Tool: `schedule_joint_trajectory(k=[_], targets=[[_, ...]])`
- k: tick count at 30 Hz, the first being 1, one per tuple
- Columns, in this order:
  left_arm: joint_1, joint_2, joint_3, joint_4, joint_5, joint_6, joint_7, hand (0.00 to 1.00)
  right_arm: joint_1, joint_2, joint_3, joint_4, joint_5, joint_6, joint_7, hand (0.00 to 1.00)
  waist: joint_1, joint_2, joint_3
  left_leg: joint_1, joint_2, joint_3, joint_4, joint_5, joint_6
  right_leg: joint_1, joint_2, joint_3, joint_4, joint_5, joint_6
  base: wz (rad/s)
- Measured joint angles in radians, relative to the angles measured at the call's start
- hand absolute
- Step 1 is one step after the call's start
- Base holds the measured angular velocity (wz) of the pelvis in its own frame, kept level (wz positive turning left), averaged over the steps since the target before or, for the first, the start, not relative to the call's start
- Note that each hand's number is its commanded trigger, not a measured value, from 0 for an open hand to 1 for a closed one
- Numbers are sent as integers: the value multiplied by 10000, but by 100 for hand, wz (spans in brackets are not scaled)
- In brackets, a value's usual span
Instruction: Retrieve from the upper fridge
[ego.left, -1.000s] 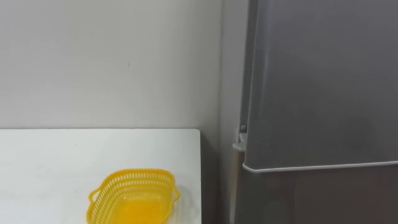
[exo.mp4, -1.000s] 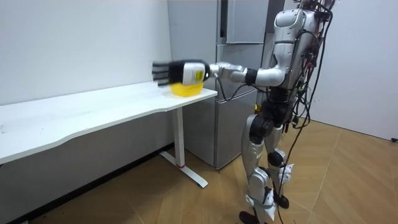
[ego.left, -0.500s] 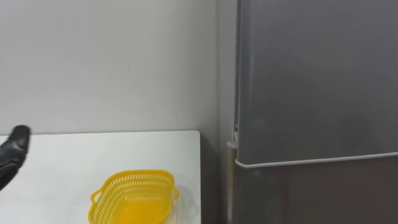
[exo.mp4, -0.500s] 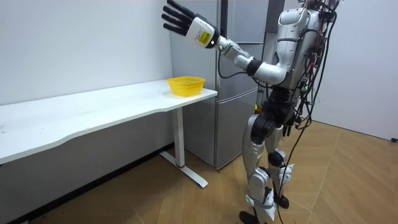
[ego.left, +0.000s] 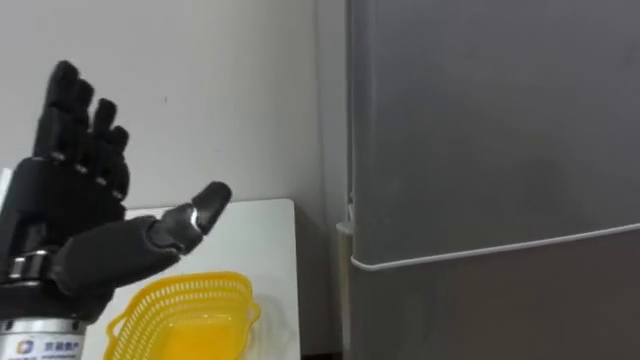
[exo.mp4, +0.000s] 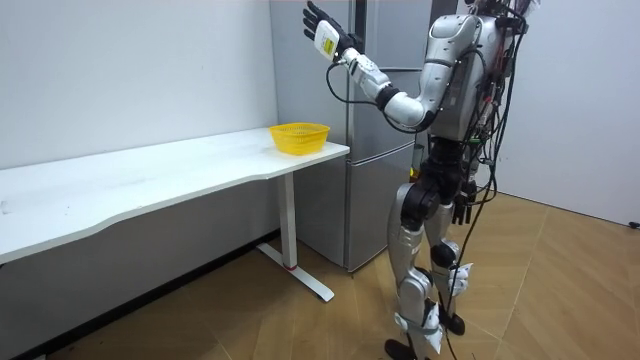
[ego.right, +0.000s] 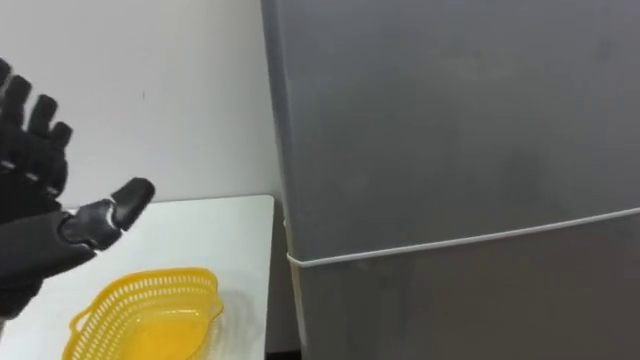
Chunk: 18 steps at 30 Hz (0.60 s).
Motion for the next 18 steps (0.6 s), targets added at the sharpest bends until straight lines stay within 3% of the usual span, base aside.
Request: schedule_joint_trajectory(k=[6,9,18], targets=[[-14,3,-351,47,41,723,-1074,0,-139,-12,-2,2,-261,250,310,0,-358,123,-6,-54,41,76,-43,-5,0,-128,20,28,144,0,-1,-2],[-15,15,-468,46,100,807,-1445,0,-128,-55,0,-2,-261,331,379,0,-377,184,-32,-68,73,187,-43,-5,-1,-198,51,139,159,14,-23,-9],[-228,47,-1538,49,75,1012,-2223,0,-205,-75,102,-118,138,312,339,0,-421,237,17,-172,85,238,5,-2,-3,-286,57,171,151,18,-30,-1]])
